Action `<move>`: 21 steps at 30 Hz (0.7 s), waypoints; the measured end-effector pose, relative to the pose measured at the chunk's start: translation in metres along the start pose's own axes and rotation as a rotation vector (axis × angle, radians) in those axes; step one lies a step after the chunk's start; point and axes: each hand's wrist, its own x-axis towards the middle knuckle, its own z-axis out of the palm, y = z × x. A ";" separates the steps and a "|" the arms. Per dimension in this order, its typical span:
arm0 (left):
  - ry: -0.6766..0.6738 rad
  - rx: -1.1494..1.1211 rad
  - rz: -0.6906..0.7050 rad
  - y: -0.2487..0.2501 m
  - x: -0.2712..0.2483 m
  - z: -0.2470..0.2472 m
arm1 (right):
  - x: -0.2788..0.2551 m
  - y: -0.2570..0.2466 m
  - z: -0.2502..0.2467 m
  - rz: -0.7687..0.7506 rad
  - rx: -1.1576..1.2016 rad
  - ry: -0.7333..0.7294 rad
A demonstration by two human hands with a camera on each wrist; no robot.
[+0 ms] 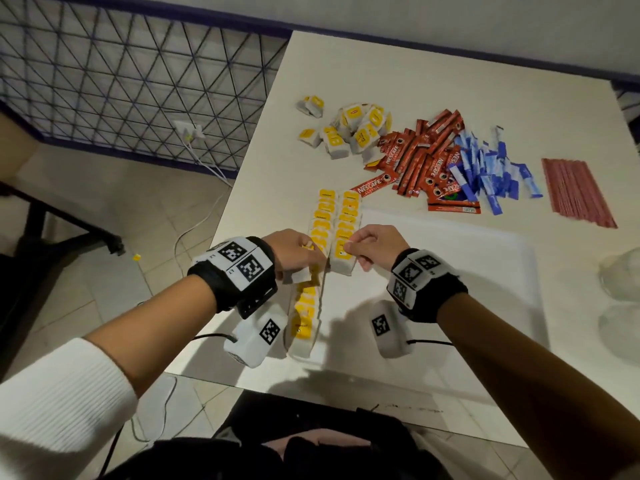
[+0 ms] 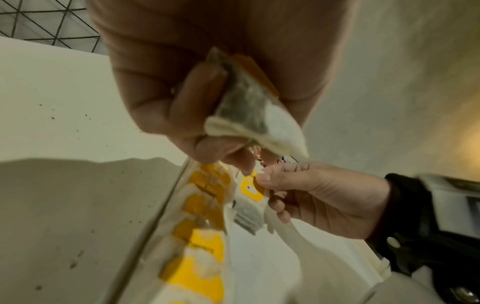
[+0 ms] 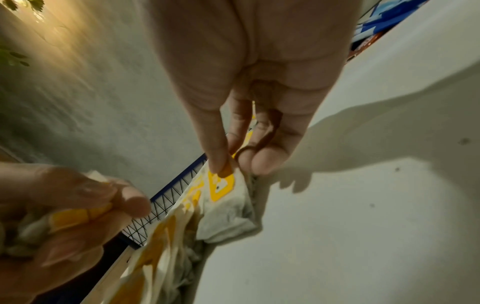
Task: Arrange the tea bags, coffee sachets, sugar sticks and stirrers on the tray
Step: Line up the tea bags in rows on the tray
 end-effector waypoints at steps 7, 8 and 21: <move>0.023 0.016 0.000 0.001 0.003 -0.007 | 0.008 0.000 0.001 0.002 0.012 0.017; 0.021 0.021 0.005 0.001 0.003 -0.007 | 0.009 0.001 0.002 0.004 0.003 0.025; -0.130 -0.578 0.011 0.004 0.006 -0.016 | 0.015 0.013 0.011 -0.069 -0.072 0.146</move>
